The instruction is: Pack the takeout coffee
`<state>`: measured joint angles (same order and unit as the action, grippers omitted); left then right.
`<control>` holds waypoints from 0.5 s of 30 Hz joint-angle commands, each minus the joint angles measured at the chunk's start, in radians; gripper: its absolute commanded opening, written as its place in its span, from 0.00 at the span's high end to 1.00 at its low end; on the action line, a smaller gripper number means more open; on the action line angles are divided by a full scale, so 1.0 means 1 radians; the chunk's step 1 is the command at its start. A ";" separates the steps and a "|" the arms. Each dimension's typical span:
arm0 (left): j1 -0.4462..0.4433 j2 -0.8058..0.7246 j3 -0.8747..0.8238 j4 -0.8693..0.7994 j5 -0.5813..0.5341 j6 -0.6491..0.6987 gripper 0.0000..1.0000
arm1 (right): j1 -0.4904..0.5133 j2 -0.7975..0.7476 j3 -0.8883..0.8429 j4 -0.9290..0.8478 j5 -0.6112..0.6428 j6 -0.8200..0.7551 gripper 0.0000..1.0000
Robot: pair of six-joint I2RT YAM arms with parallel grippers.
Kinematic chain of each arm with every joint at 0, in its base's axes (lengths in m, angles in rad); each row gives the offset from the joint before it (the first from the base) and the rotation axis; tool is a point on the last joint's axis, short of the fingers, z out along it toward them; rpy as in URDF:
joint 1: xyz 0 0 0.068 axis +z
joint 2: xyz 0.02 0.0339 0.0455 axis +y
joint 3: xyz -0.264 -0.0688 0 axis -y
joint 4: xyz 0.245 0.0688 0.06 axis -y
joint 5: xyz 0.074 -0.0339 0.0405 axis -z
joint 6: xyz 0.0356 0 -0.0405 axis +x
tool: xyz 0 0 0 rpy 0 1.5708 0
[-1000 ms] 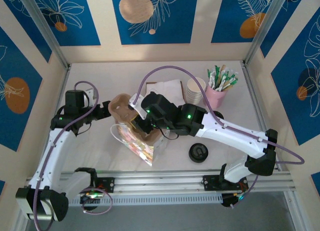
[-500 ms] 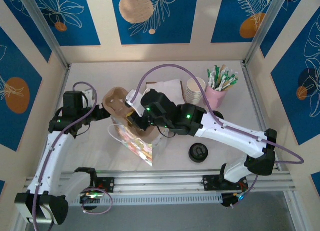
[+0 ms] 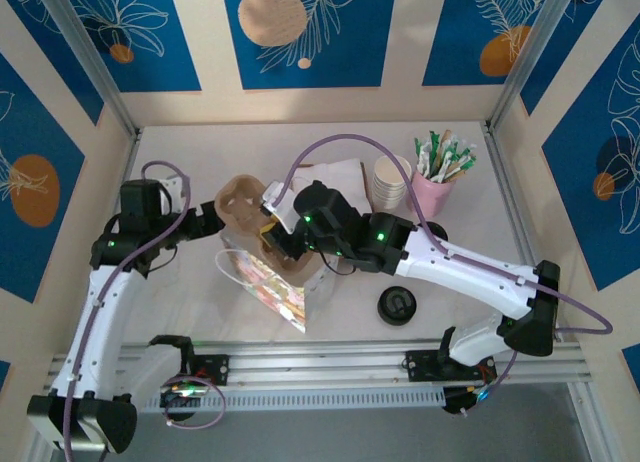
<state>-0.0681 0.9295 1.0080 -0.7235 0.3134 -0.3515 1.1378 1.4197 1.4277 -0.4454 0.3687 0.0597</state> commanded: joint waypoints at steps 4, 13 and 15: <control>-0.006 -0.027 0.081 -0.067 0.030 0.047 0.10 | 0.005 -0.050 -0.011 -0.029 -0.037 0.007 0.75; -0.006 -0.036 0.174 -0.134 0.114 0.094 0.08 | 0.021 -0.056 0.011 -0.107 -0.011 0.032 0.75; -0.006 -0.034 0.181 -0.141 0.178 0.100 0.11 | 0.021 -0.051 0.021 -0.125 0.005 0.041 0.75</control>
<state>-0.0677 0.9104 1.1496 -0.8230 0.3744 -0.2855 1.1526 1.3838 1.4227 -0.5274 0.3561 0.0761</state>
